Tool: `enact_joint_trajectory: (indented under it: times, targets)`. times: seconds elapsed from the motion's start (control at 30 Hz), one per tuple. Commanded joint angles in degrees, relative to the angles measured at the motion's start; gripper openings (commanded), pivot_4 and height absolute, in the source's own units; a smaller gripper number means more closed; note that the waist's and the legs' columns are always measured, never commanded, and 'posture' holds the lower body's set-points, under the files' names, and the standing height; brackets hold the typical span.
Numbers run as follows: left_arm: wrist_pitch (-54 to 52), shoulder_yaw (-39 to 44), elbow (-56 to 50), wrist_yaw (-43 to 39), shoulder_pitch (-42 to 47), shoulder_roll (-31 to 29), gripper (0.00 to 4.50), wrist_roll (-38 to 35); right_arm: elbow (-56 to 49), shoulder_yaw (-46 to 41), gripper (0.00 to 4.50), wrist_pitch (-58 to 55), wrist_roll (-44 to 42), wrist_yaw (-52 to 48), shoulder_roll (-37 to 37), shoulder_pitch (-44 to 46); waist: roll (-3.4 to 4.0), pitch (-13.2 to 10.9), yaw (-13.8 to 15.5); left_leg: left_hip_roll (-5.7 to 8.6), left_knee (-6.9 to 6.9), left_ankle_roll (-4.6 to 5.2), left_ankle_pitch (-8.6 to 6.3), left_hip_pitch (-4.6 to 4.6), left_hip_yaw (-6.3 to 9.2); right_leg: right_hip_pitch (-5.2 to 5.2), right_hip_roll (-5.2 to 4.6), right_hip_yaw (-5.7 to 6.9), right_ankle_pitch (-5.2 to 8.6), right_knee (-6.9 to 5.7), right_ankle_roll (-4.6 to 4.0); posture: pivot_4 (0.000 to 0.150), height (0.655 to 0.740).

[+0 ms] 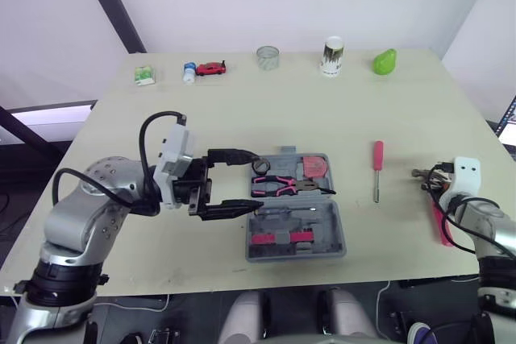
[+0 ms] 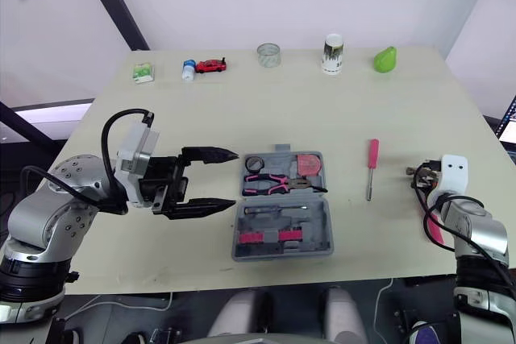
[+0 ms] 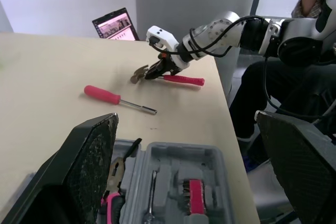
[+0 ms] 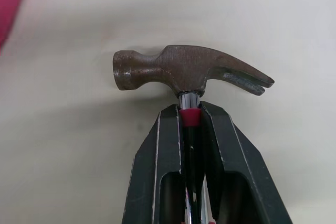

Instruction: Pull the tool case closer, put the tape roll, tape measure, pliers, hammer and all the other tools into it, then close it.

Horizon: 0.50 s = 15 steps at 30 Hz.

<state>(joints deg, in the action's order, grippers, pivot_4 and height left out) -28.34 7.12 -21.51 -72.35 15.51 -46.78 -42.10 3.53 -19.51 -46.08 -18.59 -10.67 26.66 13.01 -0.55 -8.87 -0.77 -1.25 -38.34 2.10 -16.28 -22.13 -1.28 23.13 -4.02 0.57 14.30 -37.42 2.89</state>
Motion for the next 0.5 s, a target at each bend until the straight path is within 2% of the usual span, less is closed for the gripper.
enact_joint_trajectory:
  times: [0.03,0.1,0.2,0.37,0.5]
  targets:
    - [0.3,1.2,-1.8,-1.0,0.2,-1.0,4.50,-1.5,-18.3,-1.3,0.05,-7.2,-3.9,2.5,-3.4,-6.6,0.00,0.0,0.1,-0.01,0.02,0.00,0.00,-0.03,0.06,0.02,0.03,0.05,0.02,0.00,-0.02,0.150,0.7400]
    - [0.6,0.8,-1.6,-1.6,0.2,-1.4,4.50,-1.2,-28.4,0.9,0.05,-10.1,-5.0,4.1,-7.3,-12.9,0.03,0.0,0.3,-0.02,0.02,0.00,0.00,-0.12,0.08,0.12,0.06,0.05,0.02,-0.01,-0.02,0.150,0.7400]
    - [-0.3,0.6,-1.6,-1.8,0.6,-1.4,4.50,-2.1,-35.0,4.6,0.05,-11.0,-4.2,5.6,-10.6,-18.1,0.03,0.0,0.0,-0.02,-0.07,-0.01,0.00,-0.51,0.09,0.52,0.04,0.03,0.03,-0.23,-0.03,0.150,0.7400]
    - [0.0,0.0,-1.8,-2.7,0.7,-1.9,4.50,-1.8,-38.0,7.6,0.05,-10.0,-2.0,7.8,-13.5,-20.9,0.02,0.0,0.0,0.03,-0.19,0.00,0.00,-0.49,0.00,0.52,0.04,-0.10,0.02,-0.25,0.01,0.150,0.7400]
    - [0.0,-0.7,-1.5,-3.2,1.5,-1.9,4.50,-1.6,-35.9,8.5,0.05,-8.3,-0.6,8.8,-15.1,-19.6,0.02,0.0,0.0,0.06,-0.20,-0.01,0.01,-0.49,0.04,0.51,0.08,-0.06,0.03,-0.25,0.00,0.150,0.7400]
